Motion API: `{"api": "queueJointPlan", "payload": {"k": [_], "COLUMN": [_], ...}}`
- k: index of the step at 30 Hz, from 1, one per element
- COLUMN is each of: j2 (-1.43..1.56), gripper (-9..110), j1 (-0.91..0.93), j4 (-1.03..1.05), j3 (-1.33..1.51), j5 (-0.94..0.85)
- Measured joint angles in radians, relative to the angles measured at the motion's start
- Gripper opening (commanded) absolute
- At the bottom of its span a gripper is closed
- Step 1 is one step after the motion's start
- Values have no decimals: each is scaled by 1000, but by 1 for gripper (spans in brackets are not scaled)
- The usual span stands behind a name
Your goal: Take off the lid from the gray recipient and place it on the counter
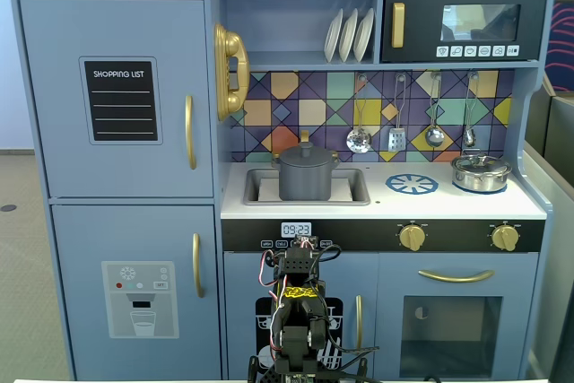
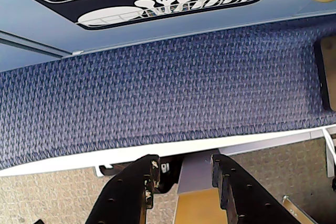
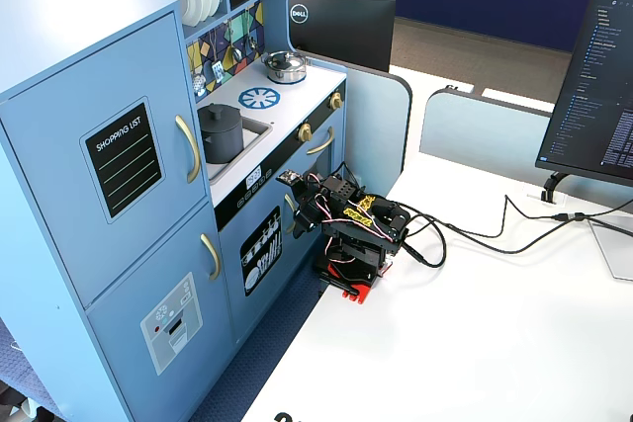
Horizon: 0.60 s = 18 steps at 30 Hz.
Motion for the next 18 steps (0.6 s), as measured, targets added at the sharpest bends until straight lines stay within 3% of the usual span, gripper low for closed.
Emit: {"api": "queueJointPlan", "payload": {"k": [18], "j2": [0], "gripper": [0], "j1": [37], "j4": [3], "j3": [0], "j5": [-38]}}
